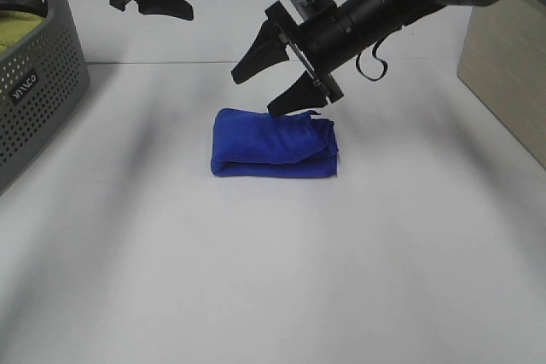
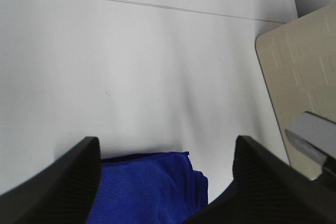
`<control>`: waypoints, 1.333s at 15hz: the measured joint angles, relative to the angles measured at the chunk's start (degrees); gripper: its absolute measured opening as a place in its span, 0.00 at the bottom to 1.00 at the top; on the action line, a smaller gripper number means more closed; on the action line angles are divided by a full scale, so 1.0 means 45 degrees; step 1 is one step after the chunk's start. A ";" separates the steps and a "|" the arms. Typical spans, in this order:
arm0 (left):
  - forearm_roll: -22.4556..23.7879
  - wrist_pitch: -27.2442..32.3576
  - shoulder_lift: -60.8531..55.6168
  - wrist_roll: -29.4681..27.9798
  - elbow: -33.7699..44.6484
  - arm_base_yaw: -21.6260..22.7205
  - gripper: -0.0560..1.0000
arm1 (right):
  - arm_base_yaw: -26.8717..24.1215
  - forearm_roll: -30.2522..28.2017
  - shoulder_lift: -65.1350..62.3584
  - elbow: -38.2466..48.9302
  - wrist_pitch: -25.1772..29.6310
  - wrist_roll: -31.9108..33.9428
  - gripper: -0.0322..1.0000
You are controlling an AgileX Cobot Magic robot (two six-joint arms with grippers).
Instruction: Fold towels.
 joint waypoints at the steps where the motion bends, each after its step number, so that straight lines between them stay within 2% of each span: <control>1: 0.0038 0.0013 0.0000 0.0000 0.0000 0.0000 0.69 | -0.0025 -0.0051 0.0331 0.0000 0.0000 -0.0089 0.79; 4: 0.0115 0.0064 0.0000 0.0000 0.0000 0.0000 0.69 | -0.0229 -0.0140 0.0917 0.0000 0.0000 -0.0178 0.78; 6: 0.0433 0.0127 0.0000 0.0000 0.0000 0.0000 0.69 | -0.0649 -0.0191 0.1095 0.0000 0.0000 -0.0216 0.77; 11: 0.0497 0.0153 0.0000 0.0000 0.0000 0.0000 0.69 | -0.1553 -0.0560 0.1146 0.0000 0.0013 -0.0318 0.77; 17: 0.0751 0.0242 0.0000 0.0013 0.0000 0.0000 0.69 | -0.1655 -0.1897 0.0471 0.0000 0.0013 -0.0267 0.77; 20: 0.1477 0.0637 -0.0102 0.0038 0.0000 0.0000 0.69 | -0.1655 -0.3603 -0.0420 0.0000 0.0000 0.0471 0.77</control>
